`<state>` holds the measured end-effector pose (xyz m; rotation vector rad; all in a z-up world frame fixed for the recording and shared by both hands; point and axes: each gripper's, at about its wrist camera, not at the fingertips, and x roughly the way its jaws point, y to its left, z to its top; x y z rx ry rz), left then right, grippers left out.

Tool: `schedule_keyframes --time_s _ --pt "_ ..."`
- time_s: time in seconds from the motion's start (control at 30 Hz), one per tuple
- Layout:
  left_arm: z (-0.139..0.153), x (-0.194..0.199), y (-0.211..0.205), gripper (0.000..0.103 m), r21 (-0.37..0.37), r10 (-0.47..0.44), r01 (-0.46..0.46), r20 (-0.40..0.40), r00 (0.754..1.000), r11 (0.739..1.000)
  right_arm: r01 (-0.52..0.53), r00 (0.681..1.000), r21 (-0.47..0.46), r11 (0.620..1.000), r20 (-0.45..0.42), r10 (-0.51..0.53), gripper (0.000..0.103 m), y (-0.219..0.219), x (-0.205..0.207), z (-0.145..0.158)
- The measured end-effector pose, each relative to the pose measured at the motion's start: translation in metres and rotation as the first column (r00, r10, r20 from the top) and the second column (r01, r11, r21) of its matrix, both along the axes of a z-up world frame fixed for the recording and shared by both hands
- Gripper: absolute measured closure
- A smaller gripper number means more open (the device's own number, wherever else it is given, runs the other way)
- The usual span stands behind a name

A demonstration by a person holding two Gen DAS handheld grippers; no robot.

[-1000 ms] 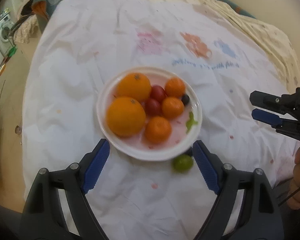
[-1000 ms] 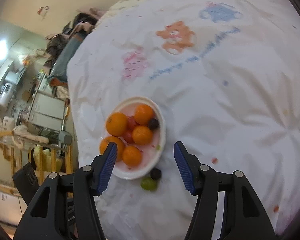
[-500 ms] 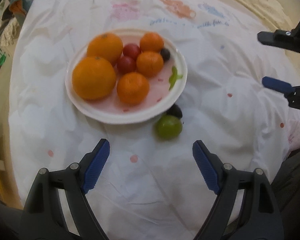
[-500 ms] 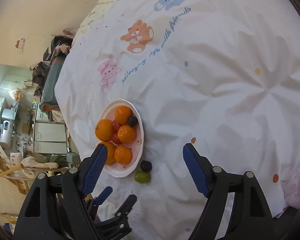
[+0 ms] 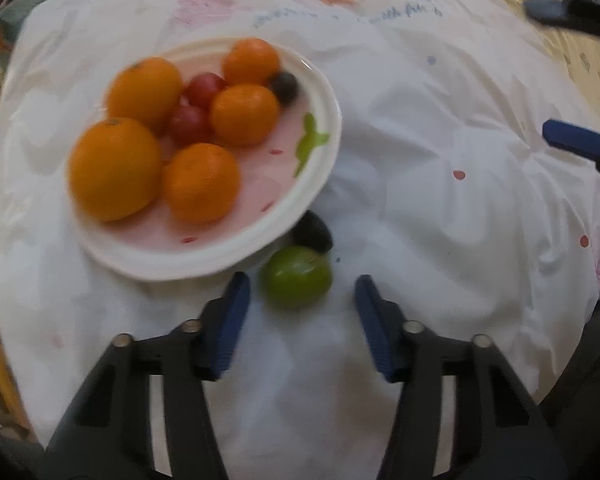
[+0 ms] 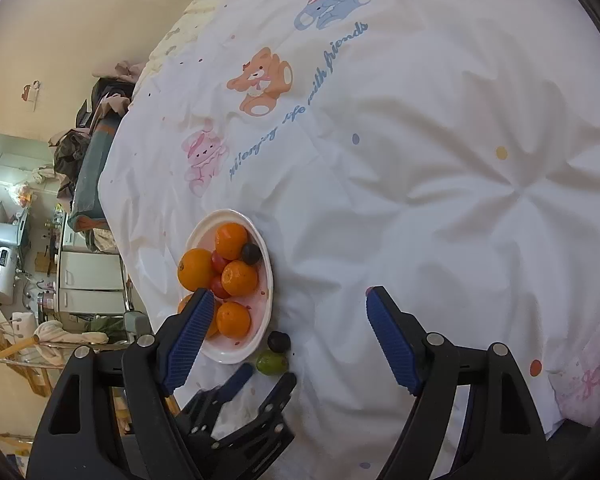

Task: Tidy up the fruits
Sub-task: 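Grasp the green lime with the left tool, then grasp the second dark plum with the right tool while the left tool holds the lime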

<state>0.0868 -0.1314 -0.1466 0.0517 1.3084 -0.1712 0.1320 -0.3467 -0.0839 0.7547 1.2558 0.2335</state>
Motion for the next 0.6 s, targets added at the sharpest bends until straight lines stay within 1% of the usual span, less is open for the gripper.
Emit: schedule_keyframes --time_s 0.07,0.17,0.23,0.3,0.4,0.53,0.6 --pt "-0.002 0.003 -0.002 0.061 0.004 -0.001 0.001 0.002 1.0 1.0 -0.006 1.0 0.001 1.0 0.002 0.006 0.022 0.001 0.001 0.001" --pt "0.002 0.005 -0.002 0.075 0.031 -0.017 0.016 0.022 1.0 0.999 -0.013 1.0 -0.009 1.0 0.004 0.013 0.022 0.003 0.001 0.001" --pt "0.005 0.002 0.001 0.076 0.014 -0.016 0.015 0.035 0.999 1.0 -0.019 1.0 -0.015 1.0 0.001 0.019 0.022 0.004 0.002 0.0" --pt "0.009 -0.002 0.004 0.076 0.017 -0.021 0.02 0.043 0.999 1.0 -0.022 1.0 -0.019 1.0 -0.001 0.022 0.022 0.006 0.002 -0.001" --pt "0.017 -0.01 0.014 0.076 -0.019 -0.01 0.011 0.037 0.999 1.0 -0.034 0.999 -0.036 0.999 -0.005 0.034 0.022 0.01 0.002 -0.003" --pt "0.039 -0.023 0.034 0.076 -0.05 0.01 -0.008 0.044 0.999 0.999 -0.065 0.998 -0.062 0.996 -0.014 0.064 0.022 0.02 0.001 -0.007" --pt "0.055 -0.029 0.048 0.076 -0.055 0.014 -0.011 0.068 0.998 0.998 -0.095 0.995 -0.081 0.992 -0.02 0.094 0.022 0.029 0.0 -0.01"
